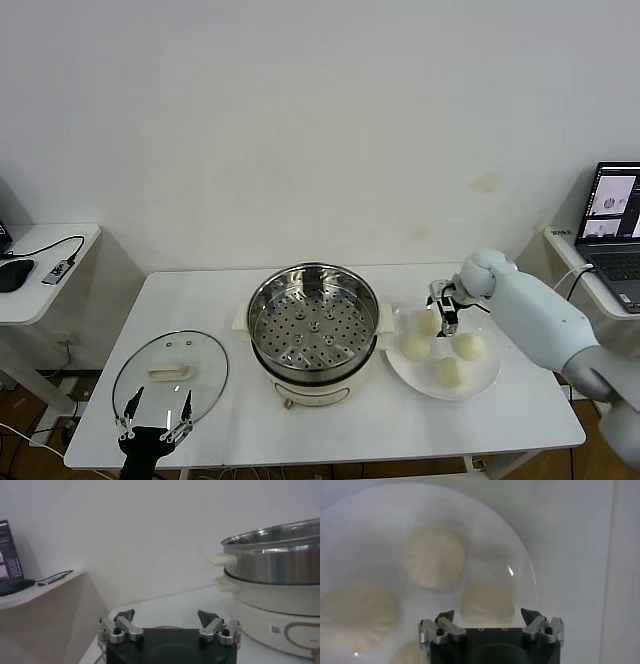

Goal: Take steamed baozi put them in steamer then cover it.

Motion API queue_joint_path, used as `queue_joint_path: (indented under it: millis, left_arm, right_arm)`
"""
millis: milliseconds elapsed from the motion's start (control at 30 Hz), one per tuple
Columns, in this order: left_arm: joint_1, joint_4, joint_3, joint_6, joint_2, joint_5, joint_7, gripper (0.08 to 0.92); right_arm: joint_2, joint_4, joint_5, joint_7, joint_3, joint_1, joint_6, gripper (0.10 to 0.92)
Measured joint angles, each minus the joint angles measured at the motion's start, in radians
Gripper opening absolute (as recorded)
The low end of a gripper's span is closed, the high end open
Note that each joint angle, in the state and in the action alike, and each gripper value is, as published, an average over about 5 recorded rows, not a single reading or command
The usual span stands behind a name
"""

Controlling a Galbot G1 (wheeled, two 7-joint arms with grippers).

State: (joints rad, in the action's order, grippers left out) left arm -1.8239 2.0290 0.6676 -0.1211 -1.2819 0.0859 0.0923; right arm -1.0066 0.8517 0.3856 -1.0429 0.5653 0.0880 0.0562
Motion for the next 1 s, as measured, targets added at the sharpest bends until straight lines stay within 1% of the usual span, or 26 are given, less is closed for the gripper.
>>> queue_joint_path:
  millis: [167,367,667,1000]
  left_arm:
    - [0.002,0.000,0.002,-0.001,0.000,0.000,0.000,0.823]
    - [0.003,0.002,0.001,-0.001,-0.002,0.000,-0.002,0.823]
    - [-0.003,0.005,0.002,0.001,0.005,0.006,-0.007,0.823]
    - [0.000,-0.004,-0.009,0.003,0.018,0.052,-0.026,0.823]
  right_arm:
    - [-0.005,-0.009,0.008,-0.001,0.000,-0.001,0.004,0.662]
    - [0.003,-0.002,0.007,-0.005,0.008,-0.007,0.010,0.616]
    - [0.064,0.079,-0.048,-0.021,0.060,-0.057,0.031,0.610]
    - [0.154,0.259,-0.218,-0.025,0.187,-0.239,0.059,0.611]
